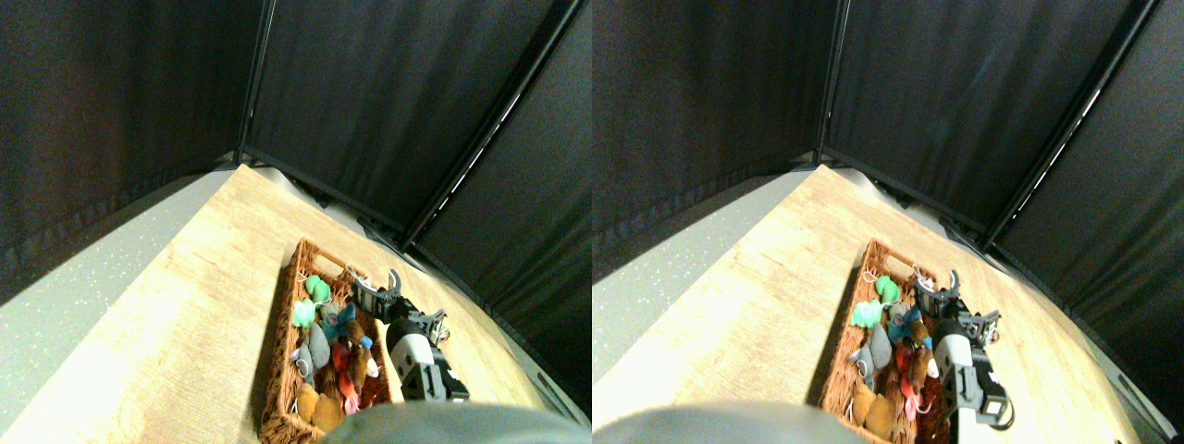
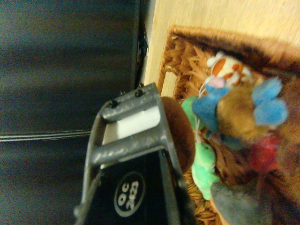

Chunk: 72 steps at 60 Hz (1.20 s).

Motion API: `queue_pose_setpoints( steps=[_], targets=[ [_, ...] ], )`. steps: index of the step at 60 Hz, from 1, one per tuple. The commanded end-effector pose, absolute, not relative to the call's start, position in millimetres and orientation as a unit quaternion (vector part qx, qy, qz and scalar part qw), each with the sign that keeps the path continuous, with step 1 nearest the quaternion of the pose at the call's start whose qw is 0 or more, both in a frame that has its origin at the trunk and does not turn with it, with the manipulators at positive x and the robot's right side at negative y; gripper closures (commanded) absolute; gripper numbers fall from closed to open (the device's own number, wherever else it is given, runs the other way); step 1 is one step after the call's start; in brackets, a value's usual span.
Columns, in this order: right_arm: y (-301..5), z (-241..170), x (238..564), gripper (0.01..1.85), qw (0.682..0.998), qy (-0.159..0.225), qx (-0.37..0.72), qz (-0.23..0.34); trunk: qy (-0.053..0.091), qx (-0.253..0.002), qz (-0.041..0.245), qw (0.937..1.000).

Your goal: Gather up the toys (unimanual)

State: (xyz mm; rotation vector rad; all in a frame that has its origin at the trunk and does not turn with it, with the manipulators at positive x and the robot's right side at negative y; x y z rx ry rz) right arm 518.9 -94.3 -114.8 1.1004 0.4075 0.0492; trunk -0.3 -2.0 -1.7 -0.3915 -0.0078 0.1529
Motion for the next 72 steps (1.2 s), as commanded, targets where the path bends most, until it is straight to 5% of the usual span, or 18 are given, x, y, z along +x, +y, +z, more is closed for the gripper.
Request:
queue_pose_setpoints(
  steps=[1,6,24,40,58,72],
  targets=[
    [-99,-108,525,0.47,0.849,0.165,0.501,0.028,-0.003,-0.200,0.073,0.9770],
    [-104,-107,527,0.45,0.858,0.153,0.489,0.022,-0.003,-0.197,0.071,0.9779],
    [-151,-103,543,0.89,0.871,0.073,0.486,-0.027,-0.001,-0.172,0.055,0.9835],
    [-205,-98,537,0.96,0.888,0.028,0.455,-0.064,0.008,-0.138,0.026,0.9901],
    [-252,-116,506,1.20,0.866,0.000,0.487,-0.108,0.018,-0.103,0.001,0.9945],
    [-269,-138,475,1.67,0.841,-0.036,0.517,-0.158,0.022,-0.083,-0.013,0.9962]
  ],
)
